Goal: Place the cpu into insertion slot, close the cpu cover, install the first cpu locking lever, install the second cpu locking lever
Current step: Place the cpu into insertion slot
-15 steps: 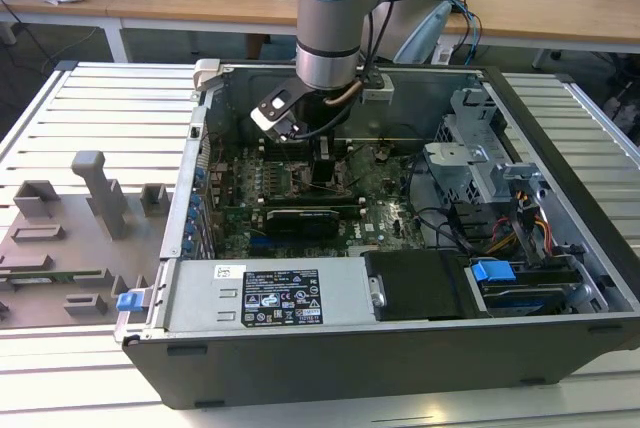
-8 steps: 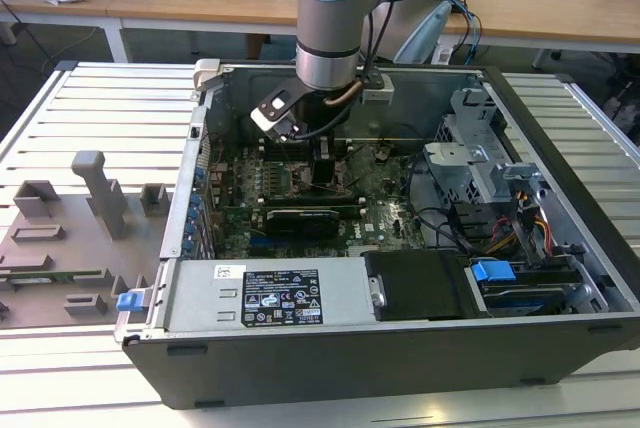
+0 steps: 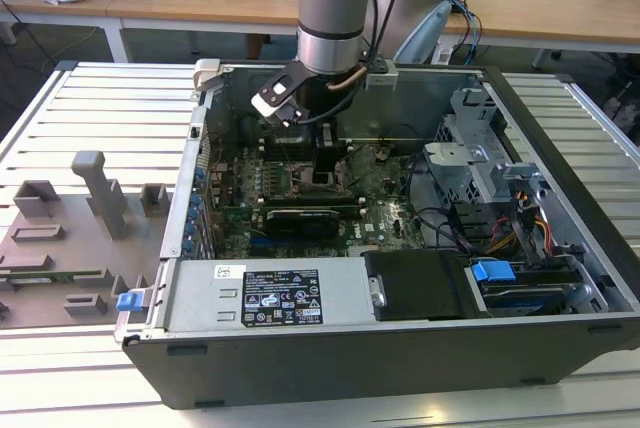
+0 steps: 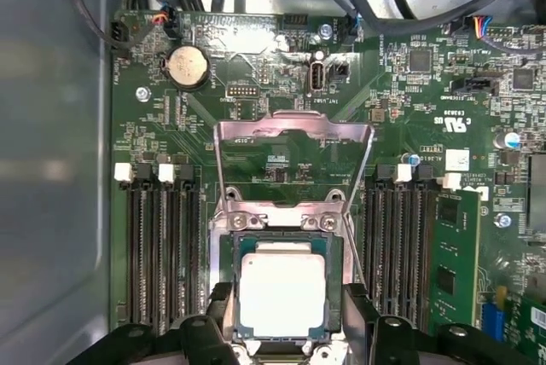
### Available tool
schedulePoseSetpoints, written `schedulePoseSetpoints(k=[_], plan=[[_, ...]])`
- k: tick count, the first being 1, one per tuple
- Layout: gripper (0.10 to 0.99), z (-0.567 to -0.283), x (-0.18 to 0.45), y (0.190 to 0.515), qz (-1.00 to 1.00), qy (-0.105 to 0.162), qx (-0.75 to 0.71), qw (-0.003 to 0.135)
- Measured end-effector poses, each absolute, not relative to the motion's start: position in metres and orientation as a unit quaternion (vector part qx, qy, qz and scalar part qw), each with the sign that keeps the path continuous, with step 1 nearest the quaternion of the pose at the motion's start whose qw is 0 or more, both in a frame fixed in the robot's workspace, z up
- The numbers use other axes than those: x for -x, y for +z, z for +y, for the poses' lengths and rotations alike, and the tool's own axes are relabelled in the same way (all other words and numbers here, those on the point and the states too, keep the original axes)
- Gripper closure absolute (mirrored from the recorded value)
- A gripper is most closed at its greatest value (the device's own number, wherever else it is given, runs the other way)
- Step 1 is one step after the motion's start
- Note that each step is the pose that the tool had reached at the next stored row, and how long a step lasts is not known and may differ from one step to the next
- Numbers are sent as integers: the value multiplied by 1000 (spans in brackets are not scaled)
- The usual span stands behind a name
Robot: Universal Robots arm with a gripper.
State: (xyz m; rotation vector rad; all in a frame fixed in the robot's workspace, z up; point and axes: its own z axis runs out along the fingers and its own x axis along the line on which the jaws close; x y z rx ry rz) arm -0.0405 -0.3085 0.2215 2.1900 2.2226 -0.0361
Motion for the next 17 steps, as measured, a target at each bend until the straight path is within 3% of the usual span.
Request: schedulePoseSetpoints(k=[1,9,17], plan=[[486,-308,41,222,712,-12,-702,11],[980,-308,41,230,712,-12,-702,11],[980,-308,41,241,712,-12,-702,11]])
